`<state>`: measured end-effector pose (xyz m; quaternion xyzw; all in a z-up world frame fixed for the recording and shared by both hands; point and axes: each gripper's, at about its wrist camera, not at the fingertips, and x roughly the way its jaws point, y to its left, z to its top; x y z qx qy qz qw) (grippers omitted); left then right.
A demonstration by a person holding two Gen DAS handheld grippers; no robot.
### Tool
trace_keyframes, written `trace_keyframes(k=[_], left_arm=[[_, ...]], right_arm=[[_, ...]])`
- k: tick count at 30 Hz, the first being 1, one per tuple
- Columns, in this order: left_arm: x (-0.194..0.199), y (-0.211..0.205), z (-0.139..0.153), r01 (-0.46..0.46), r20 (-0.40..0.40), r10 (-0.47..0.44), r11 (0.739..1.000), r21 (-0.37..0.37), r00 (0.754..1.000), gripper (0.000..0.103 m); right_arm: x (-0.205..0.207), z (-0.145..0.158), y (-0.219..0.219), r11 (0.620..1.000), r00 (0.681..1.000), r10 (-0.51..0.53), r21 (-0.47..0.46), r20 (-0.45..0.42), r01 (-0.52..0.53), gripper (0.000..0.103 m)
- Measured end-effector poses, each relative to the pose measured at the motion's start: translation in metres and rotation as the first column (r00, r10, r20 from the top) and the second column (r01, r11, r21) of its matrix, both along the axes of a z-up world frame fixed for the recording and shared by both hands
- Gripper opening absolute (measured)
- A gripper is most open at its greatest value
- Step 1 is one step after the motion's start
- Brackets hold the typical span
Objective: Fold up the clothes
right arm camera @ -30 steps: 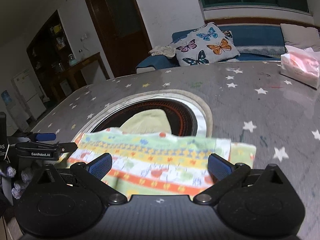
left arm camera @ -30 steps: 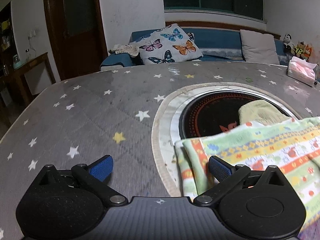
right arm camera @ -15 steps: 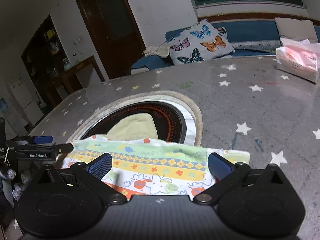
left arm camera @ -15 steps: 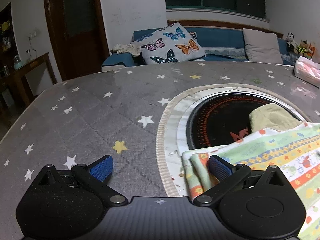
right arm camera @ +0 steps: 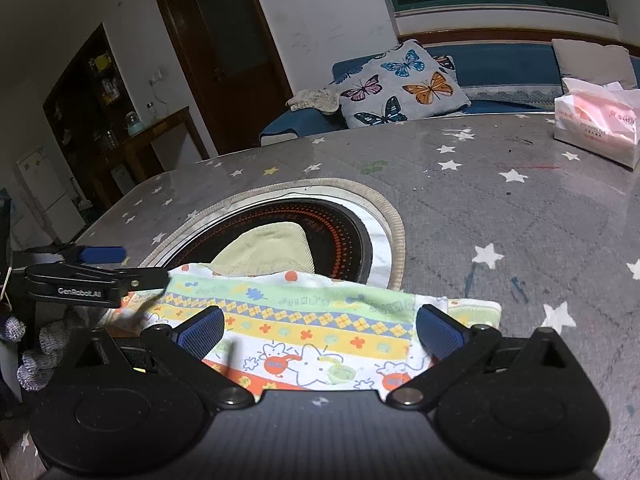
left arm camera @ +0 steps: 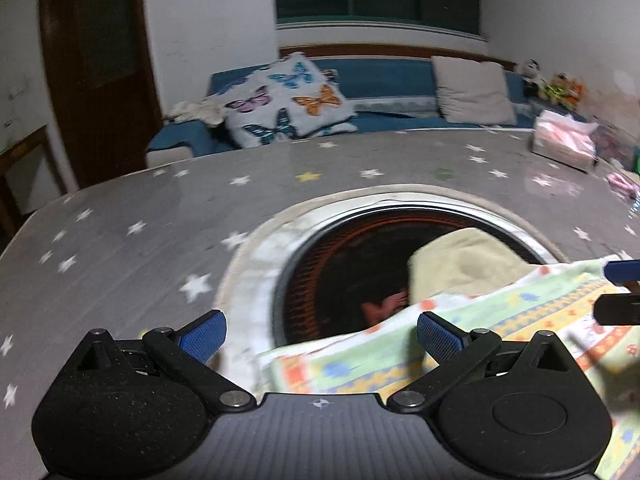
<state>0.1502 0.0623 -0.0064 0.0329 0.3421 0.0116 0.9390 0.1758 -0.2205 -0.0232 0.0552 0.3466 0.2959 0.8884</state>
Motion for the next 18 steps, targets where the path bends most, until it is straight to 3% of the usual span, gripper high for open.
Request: trace_keyframes(k=[5, 8, 18], left_arm=[[0.013, -0.012, -0.008, 0.015, -0.035, -0.014, 0.999, 0.041, 0.999, 0.103], [0.013, -0.005, -0.009, -0.002, -0.043, 0.003, 1.0, 0.024, 0.999, 0.103], [0.008, 0.015, -0.012, -0.057, -0.054, 0.058, 0.998, 0.026, 0.997, 0.103]], right_arm=[[-0.002, -0.001, -0.003, 1.0, 1.0, 0.004, 0.007, 0.007, -0.004, 0.103], [-0.002, -0.003, -0.003, 1.0, 1.0, 0.009, 0.007, 0.011, -0.009, 0.103], [-0.007, 0.0, 0.011, 0.994, 0.999, 0.037, -0.102, 0.038, -0.033, 0.103]])
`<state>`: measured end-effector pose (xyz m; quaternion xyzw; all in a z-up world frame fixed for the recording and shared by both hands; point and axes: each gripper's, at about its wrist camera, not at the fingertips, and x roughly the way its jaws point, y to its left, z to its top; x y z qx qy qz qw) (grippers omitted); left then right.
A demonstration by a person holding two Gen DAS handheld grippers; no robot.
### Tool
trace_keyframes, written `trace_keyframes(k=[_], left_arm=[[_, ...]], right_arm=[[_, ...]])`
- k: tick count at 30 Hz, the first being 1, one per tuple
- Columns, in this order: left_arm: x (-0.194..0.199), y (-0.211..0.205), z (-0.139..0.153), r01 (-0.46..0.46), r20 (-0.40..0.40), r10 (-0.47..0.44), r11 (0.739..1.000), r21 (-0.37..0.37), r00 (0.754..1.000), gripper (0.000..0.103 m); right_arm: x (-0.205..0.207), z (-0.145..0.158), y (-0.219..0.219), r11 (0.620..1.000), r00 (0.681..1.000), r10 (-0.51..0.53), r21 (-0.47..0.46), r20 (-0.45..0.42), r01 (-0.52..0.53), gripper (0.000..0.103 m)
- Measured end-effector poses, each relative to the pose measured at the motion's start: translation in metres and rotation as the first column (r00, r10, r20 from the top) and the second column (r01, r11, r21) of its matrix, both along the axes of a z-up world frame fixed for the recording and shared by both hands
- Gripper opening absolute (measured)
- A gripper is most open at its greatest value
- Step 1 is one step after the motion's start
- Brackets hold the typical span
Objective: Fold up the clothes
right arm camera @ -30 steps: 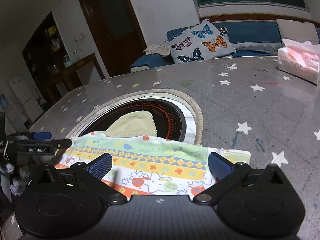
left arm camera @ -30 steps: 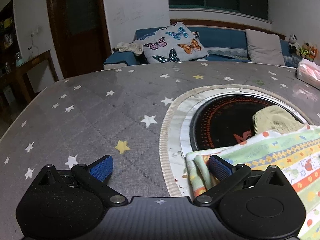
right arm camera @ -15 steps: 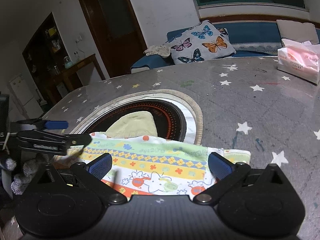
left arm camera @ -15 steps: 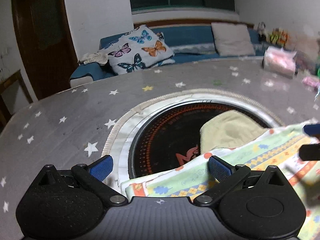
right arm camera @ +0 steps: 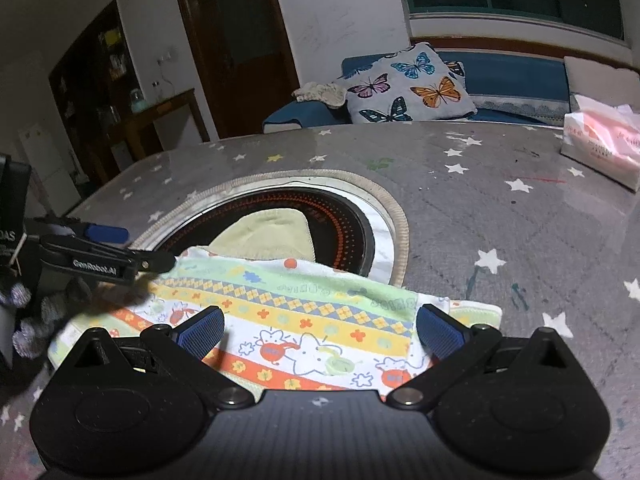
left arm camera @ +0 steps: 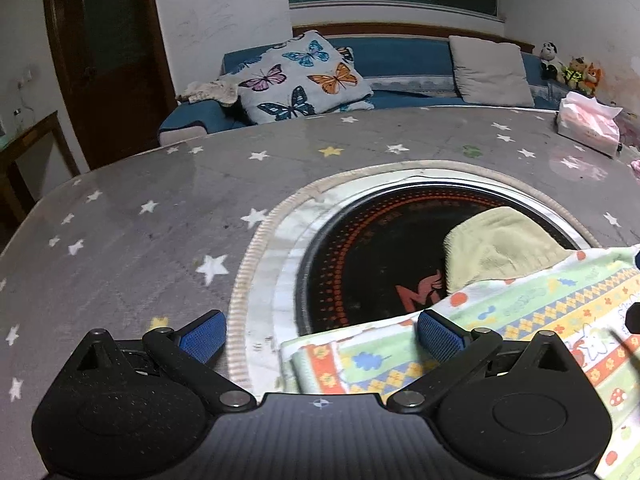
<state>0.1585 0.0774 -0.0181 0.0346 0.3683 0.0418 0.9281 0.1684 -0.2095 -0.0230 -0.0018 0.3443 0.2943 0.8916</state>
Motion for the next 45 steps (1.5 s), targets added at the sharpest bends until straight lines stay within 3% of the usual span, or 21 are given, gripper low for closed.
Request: trace_keyframes(k=[6, 14, 19, 22, 24, 27, 31, 35, 45], left_arm=[[-0.016, 0.024, 0.01, -0.078, 0.022, 0.079, 0.997, -0.013, 0.997, 0.103], [-0.049, 0.058, 0.022, -0.177, 0.043, 0.183, 0.977, -0.12, 0.982, 0.098], [-0.07, 0.072, 0.026, -0.193, 0.037, 0.204, 0.96, -0.201, 0.978, 0.087], [-0.08, 0.076, 0.029, -0.183, 0.042, 0.198, 0.955, -0.235, 0.979, 0.086], [-0.086, 0.078, 0.03, -0.172, 0.041, 0.189, 0.951, -0.259, 0.981, 0.086], [-0.094, 0.08, 0.029, -0.162, 0.032, 0.179, 0.941, -0.296, 0.983, 0.086], [-0.098, 0.083, 0.026, -0.162, 0.005, 0.175, 0.922, -0.353, 0.985, 0.087], [-0.101, 0.082, 0.025, -0.16, -0.017, 0.167, 0.898, -0.41, 0.986, 0.088], [-0.094, 0.073, 0.024, -0.187, -0.085, 0.169, 0.793, -0.58, 0.982, 0.092]], right_arm=[[-0.022, 0.012, 0.015, 0.998, 0.998, 0.051, -0.022, 0.048, -0.05, 0.103], [-0.071, 0.027, 0.069, 0.963, 0.957, 0.267, -0.078, 0.113, -0.259, 0.101], [-0.108, 0.026, 0.111, 0.903, 0.895, 0.417, -0.184, 0.159, -0.388, 0.085], [-0.125, 0.024, 0.131, 0.864, 0.854, 0.49, -0.23, 0.174, -0.448, 0.076], [-0.133, 0.022, 0.144, 0.836, 0.829, 0.532, -0.264, 0.171, -0.482, 0.064], [-0.138, 0.016, 0.163, 0.807, 0.811, 0.563, -0.318, 0.159, -0.498, 0.053], [-0.142, 0.007, 0.178, 0.789, 0.804, 0.573, -0.374, 0.159, -0.488, 0.038], [-0.14, 0.009, 0.178, 0.801, 0.817, 0.554, -0.37, 0.162, -0.471, 0.014], [-0.129, 0.036, 0.154, 0.862, 0.852, 0.49, -0.248, 0.183, -0.442, 0.008]])
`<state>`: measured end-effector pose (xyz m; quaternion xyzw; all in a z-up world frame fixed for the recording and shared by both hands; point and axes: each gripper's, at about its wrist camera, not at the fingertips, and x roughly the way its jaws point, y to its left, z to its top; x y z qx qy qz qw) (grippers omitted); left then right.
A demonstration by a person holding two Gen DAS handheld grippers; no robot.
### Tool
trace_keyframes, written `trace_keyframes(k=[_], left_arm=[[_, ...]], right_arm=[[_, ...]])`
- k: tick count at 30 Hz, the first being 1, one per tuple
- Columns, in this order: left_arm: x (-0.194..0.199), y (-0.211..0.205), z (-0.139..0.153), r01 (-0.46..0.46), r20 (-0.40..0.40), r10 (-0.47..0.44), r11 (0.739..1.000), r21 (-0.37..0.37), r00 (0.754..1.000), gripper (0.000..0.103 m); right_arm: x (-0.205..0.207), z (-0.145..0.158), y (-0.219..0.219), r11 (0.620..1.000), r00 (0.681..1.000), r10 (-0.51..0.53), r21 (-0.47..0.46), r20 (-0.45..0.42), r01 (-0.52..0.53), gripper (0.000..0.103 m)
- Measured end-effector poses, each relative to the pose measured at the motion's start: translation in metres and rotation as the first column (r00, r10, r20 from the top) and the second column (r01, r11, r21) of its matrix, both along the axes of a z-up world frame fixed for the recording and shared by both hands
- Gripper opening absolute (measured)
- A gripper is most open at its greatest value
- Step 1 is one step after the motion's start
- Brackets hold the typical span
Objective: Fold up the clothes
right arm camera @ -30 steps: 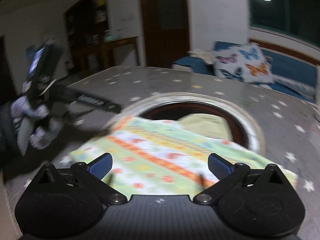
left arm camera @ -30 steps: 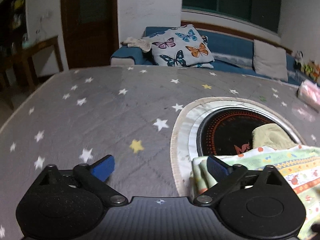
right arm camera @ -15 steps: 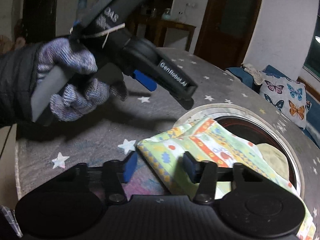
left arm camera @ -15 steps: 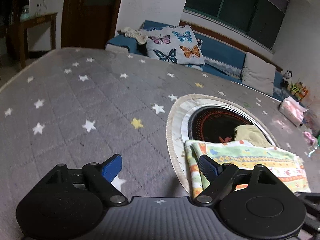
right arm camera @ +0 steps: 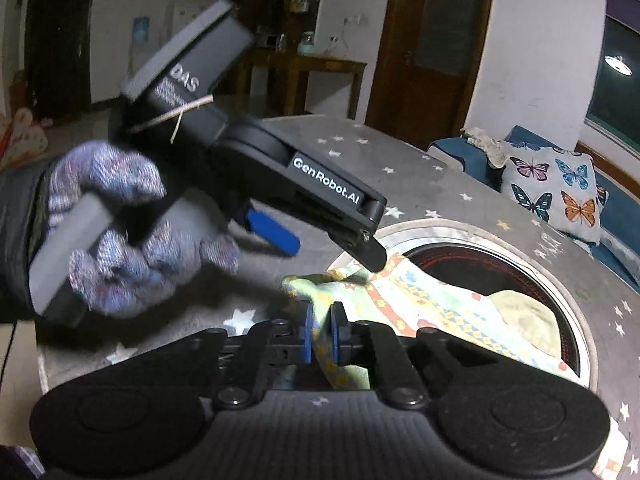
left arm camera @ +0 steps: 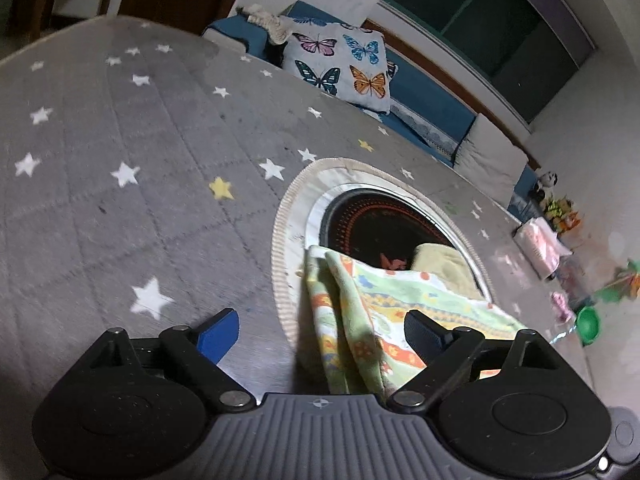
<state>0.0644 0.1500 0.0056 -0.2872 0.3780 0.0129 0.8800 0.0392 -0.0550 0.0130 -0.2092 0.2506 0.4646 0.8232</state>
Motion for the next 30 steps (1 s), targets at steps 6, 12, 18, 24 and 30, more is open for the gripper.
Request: trace_keyframes(k=[6, 12, 18, 24, 30], left_arm=[[0.009, -0.009, -0.003, 0.022, -0.01, -0.023, 0.993, -0.12, 1.0, 0.072], [0.019, -0.017, -0.018, 0.067, -0.038, -0.077, 0.976, -0.209, 0.996, 0.021], [0.017, -0.019, -0.018, 0.069, -0.035, -0.077, 0.982, -0.176, 0.996, 0.016], [0.017, -0.025, -0.018, 0.071, -0.034, -0.076, 0.99, -0.124, 0.997, 0.016], [0.015, -0.029, -0.017, 0.076, -0.021, -0.078, 0.994, -0.079, 0.997, 0.017]], right_arm=[[-0.002, 0.008, -0.011, 0.999, 1.0, -0.005, 0.039, -0.004, 0.005, 0.008], [-0.002, 0.008, -0.02, 0.998, 1.0, -0.006, 0.062, -0.019, 0.008, 0.008], [0.012, 0.009, -0.054, 0.989, 0.992, -0.091, 0.11, -0.093, 0.101, 0.01], [0.052, -0.007, -0.105, 0.938, 0.937, -0.322, 0.087, -0.135, 0.335, 0.01], [0.082, -0.027, -0.151, 0.866, 0.86, -0.481, 0.06, -0.172, 0.497, 0.015]])
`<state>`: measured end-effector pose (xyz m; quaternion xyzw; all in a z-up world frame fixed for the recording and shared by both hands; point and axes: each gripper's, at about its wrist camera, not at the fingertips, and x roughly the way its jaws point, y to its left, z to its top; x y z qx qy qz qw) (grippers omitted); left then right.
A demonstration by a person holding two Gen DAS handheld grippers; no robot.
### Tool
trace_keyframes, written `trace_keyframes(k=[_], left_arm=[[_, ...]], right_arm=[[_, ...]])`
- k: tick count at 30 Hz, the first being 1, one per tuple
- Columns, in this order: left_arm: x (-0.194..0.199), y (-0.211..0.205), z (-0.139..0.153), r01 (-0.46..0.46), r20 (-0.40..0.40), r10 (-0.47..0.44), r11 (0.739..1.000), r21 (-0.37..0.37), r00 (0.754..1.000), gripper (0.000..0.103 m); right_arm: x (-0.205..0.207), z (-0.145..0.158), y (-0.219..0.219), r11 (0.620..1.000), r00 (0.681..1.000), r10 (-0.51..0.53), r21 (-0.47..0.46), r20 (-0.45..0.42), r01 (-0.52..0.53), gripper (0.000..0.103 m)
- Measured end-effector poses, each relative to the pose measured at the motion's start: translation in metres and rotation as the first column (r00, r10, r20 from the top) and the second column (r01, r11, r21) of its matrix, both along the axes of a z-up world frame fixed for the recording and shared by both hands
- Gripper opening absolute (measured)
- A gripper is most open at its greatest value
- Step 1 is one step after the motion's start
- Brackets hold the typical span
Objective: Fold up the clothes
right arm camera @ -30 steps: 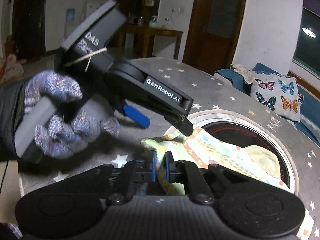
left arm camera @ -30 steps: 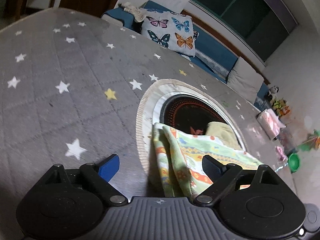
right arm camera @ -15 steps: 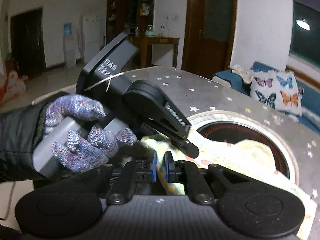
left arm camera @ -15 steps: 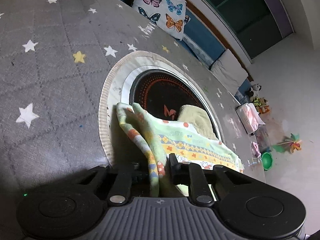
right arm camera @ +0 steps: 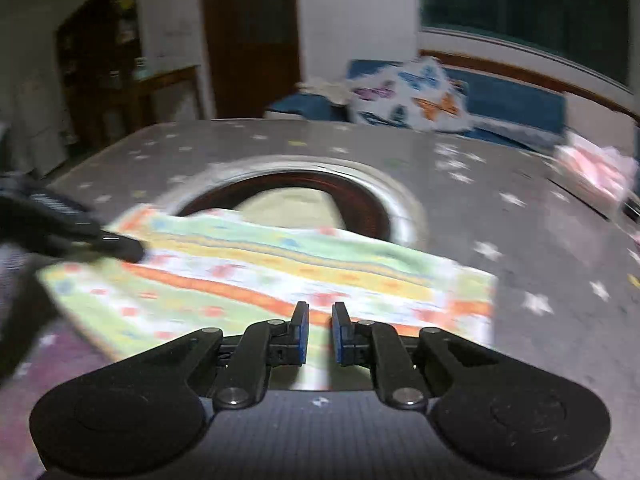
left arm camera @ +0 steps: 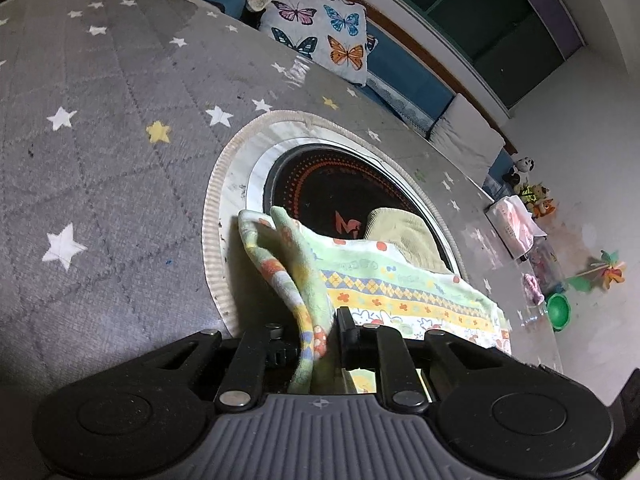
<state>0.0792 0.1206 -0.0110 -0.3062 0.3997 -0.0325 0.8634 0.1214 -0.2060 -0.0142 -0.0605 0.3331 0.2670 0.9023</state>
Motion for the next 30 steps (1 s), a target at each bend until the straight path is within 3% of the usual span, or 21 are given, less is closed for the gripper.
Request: trace_keyframes(k=[2, 10, 14, 19, 22, 24, 26, 30], left_arm=[[0.0, -0.003, 0.001, 0.002, 0.006, -0.002, 1.0, 0.018, 1.0, 0.017], [0.0, -0.009, 0.003, 0.011, 0.02, -0.012, 0.997, 0.073, 1.0, 0.017], [0.0, -0.012, 0.004, 0.016, 0.024, -0.018, 0.995, 0.099, 1.0, 0.017], [0.0, -0.015, 0.005, 0.021, 0.026, -0.024, 0.992, 0.123, 0.999, 0.018], [0.0, -0.016, 0.006, 0.023, 0.027, -0.027, 0.991, 0.135, 0.999, 0.017], [0.0, -0.018, 0.007, 0.023, 0.03, -0.028, 0.989, 0.147, 0.999, 0.016], [0.0, -0.021, 0.011, 0.026, 0.036, -0.032, 0.986, 0.166, 0.999, 0.014], [0.001, -0.031, 0.028, 0.046, 0.07, -0.06, 0.98, 0.194, 0.996, 0.011]], right_arm=[[0.005, -0.003, -0.013, 0.999, 0.999, -0.043, 0.003, -0.004, 0.043, 0.029], [0.024, -0.005, -0.045, 0.983, 0.984, -0.178, 0.035, -0.011, 0.178, 0.032], [0.032, -0.009, -0.054, 0.969, 0.971, -0.238, 0.057, -0.026, 0.239, 0.048], [0.034, -0.012, -0.058, 0.956, 0.961, -0.274, 0.093, -0.041, 0.277, 0.052], [0.032, -0.011, -0.054, 0.964, 0.969, -0.24, 0.106, -0.054, 0.245, 0.044], [0.031, -0.01, -0.049, 0.969, 0.974, -0.217, 0.111, -0.061, 0.223, 0.017], [0.029, -0.009, -0.046, 0.969, 0.975, -0.217, 0.111, -0.051, 0.221, 0.01], [0.021, 0.0, -0.051, 0.962, 0.974, -0.226, 0.148, -0.03, 0.228, 0.006]])
